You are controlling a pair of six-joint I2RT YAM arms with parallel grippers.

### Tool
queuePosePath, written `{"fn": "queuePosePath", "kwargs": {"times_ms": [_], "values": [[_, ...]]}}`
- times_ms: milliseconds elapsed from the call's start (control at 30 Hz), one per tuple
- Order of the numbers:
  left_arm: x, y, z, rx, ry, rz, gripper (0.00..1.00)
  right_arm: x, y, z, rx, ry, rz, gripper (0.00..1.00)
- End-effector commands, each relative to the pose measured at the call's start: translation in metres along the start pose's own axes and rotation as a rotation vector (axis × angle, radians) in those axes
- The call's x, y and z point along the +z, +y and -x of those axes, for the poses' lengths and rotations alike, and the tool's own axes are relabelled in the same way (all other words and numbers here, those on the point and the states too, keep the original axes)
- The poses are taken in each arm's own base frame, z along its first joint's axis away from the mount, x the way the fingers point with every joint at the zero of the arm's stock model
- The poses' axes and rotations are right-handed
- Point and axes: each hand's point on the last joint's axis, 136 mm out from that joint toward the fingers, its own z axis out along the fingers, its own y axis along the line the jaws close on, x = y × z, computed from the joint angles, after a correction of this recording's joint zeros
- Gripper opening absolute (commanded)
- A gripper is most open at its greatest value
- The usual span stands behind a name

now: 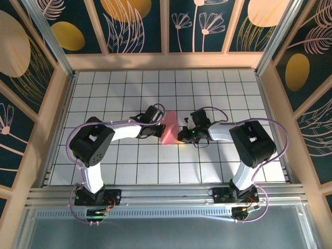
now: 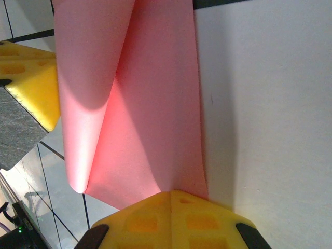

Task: Fold a paper plane with a square sheet of paper (fold left side to right side)
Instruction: Fold the triangle a second time at the center of the table.

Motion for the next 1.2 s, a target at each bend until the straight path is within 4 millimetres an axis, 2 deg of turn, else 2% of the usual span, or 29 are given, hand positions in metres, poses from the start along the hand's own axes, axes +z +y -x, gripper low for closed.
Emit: {"fn": "queuePosePath", "kwargs": {"times_ms": [0,367,500,633,833,1167], "values": [[0.012,0.008,-0.011,0.009,0.043,0.017,0.00,0.007,-0.011,-0.014,0.013,0.057,-0.048,0.00],[0.020,0.014,-0.025,0.012,0.083,0.034,0.00,-0.023,0.043,0.015,-0.039,-0.039,0.122,0.00],[0.019,0.014,-0.024,0.012,0.080,0.035,0.00,-0.024,0.062,0.031,-0.034,-0.086,0.200,0.00],[0.019,0.013,-0.024,0.014,0.080,0.032,0.00,-0.019,0.073,0.052,-0.022,-0.137,0.234,0.00],[0.018,0.013,-0.024,0.012,0.078,0.028,0.00,-0.002,0.074,0.058,-0.016,-0.117,0.229,0.00],[0.020,0.013,-0.025,0.015,0.086,0.027,0.00,0.016,0.059,0.054,0.003,-0.089,0.195,0.00]]}}
